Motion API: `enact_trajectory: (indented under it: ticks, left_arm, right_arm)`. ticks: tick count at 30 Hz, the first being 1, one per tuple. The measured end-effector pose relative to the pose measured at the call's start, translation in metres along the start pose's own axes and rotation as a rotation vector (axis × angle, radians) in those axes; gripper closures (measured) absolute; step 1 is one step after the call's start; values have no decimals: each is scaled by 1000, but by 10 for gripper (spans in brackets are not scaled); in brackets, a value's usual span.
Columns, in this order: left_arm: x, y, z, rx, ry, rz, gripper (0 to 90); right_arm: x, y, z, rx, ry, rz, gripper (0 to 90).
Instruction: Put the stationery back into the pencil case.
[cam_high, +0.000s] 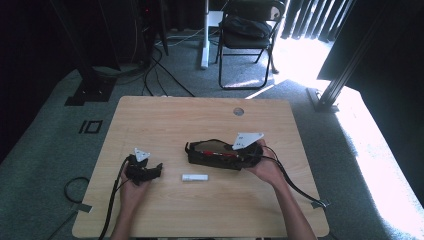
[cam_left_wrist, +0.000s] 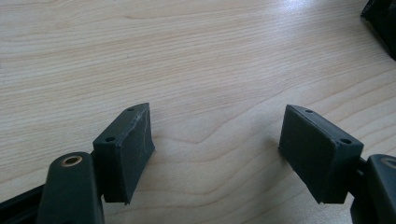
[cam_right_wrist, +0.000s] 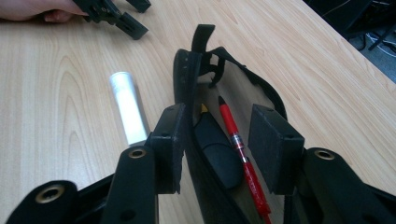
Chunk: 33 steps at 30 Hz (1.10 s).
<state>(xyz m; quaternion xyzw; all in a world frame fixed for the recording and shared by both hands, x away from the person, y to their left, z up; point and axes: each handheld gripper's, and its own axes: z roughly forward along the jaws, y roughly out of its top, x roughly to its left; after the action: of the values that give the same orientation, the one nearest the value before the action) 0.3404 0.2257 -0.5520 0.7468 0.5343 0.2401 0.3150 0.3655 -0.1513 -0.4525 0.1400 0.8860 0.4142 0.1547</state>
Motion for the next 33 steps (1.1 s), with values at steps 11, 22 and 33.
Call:
enact_trajectory:
  ticks: [11,22,33]
  left_arm:
    - [0,0,0,-1,0,1,260]
    - [0,0,0,-1,1,1,259]
    - [0,0,0,-1,0,1,260]
  right_arm:
    - [7,1,-2,-30,17,7,556]
    - [14,1,-4,-53,26,11,556]
    - [23,1,-2,-63,42,9,554]
